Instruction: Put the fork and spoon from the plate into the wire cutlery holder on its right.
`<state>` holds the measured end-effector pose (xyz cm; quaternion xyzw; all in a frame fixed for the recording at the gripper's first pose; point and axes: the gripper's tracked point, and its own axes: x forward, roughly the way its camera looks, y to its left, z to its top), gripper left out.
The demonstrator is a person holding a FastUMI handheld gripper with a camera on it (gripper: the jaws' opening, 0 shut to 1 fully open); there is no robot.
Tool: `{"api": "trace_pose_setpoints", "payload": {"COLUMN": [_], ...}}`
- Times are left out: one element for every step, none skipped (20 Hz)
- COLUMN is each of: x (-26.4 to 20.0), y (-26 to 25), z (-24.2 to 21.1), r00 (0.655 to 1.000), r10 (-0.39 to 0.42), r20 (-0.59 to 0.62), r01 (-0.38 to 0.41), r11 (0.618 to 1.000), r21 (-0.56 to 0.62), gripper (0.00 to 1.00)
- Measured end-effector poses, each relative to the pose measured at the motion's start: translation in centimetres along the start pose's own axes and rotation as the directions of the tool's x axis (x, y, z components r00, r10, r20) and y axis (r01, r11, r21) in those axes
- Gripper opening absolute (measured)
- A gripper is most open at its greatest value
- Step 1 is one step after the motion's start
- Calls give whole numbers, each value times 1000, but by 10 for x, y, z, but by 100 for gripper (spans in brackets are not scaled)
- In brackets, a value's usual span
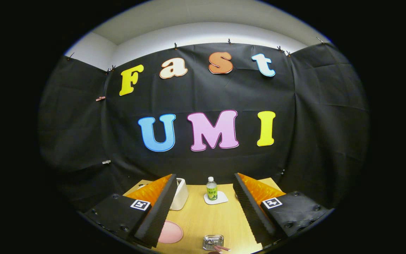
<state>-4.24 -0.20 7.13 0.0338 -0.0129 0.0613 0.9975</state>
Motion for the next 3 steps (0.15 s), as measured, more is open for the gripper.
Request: {"api": "trace_pose_setpoints", "payload": {"x": [0, 1, 3], "y": [3, 4, 4], "z": [1, 2, 1], "r00": [1000, 1000, 1000], "r10": [6, 6, -3], "r20": [9, 12, 13], "r01": [-6, -5, 3], "r11": [1000, 1000, 1000], "r21": [-3, -12, -19], "gripper": [99, 99, 99]}}
